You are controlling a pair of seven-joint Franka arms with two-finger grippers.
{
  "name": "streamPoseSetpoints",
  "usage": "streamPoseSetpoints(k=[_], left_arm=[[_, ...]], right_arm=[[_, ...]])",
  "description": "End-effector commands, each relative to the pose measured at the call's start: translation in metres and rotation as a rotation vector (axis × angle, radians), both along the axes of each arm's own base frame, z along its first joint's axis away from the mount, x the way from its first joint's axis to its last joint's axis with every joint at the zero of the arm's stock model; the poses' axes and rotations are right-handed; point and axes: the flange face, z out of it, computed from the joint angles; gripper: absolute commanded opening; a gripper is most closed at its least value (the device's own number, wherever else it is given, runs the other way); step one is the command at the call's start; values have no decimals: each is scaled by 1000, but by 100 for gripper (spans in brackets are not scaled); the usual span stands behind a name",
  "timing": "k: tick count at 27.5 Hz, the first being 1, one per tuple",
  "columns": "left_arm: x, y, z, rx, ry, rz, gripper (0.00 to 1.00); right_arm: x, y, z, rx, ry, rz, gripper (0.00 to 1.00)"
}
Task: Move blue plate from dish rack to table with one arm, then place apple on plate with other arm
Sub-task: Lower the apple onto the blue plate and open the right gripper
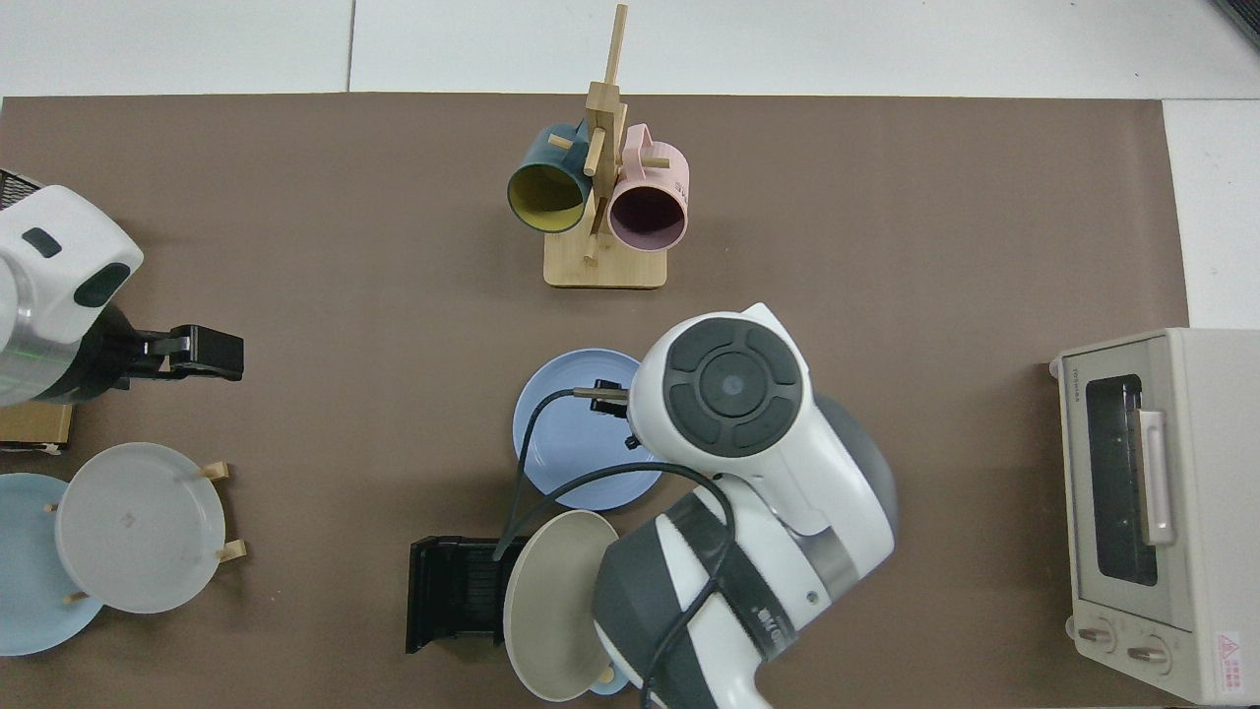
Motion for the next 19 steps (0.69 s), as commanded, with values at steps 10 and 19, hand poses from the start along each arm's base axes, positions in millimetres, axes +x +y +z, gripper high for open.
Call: streamPoseSetpoints(k=[10, 19], left_arm=[[5, 23, 8, 8, 5, 29, 100], [1, 22, 18, 14, -11, 25, 100]], right_arm=[[9, 66, -109, -15, -39, 71, 0], [14, 73, -153, -2, -53, 84, 0]])
